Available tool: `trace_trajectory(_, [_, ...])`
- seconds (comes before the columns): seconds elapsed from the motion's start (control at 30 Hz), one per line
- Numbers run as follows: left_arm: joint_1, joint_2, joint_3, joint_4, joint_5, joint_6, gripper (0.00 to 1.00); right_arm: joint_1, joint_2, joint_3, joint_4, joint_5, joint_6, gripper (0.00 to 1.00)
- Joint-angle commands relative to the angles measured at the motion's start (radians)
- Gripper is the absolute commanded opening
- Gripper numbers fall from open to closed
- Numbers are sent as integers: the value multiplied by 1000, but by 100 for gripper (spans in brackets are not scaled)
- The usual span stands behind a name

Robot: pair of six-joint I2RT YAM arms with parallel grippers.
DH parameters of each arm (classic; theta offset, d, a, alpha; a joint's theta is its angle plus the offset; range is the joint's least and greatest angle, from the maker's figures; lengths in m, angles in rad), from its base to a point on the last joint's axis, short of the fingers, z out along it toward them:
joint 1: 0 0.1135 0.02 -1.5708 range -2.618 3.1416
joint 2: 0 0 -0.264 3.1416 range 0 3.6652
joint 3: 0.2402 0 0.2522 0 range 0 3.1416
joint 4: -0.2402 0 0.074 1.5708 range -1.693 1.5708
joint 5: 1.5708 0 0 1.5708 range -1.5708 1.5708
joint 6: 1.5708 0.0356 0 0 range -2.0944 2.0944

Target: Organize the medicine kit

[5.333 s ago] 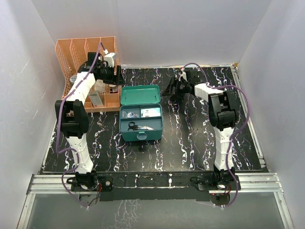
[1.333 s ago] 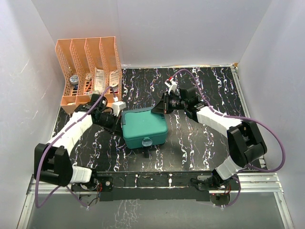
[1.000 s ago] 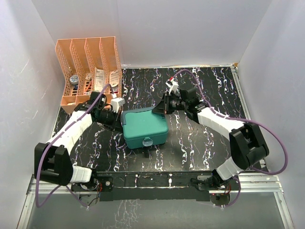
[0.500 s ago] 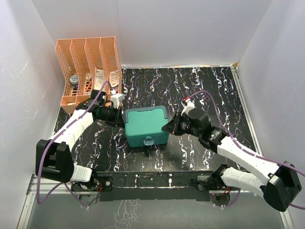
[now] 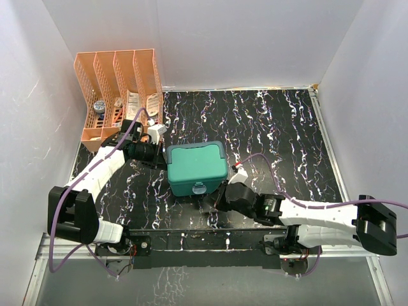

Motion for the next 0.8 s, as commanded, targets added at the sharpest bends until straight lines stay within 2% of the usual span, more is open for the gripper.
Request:
trace_trajectory(0.0, [-4,-16,19,12,34,-10,0,48,-25,-17,126,199,120,0])
trace_trajectory(0.13, [-4,-13,28,11,37,-13,0,66,-28,-42,150,258,162,0])
trace_trajectory(0.47, [-5,-15,49,1,39,-15,0,82,25,-64,201,296,219,0])
trace_trajectory(0.77, [-4,-12,73,-7,40,-17,0,86,67,-92,344,297,218,0])
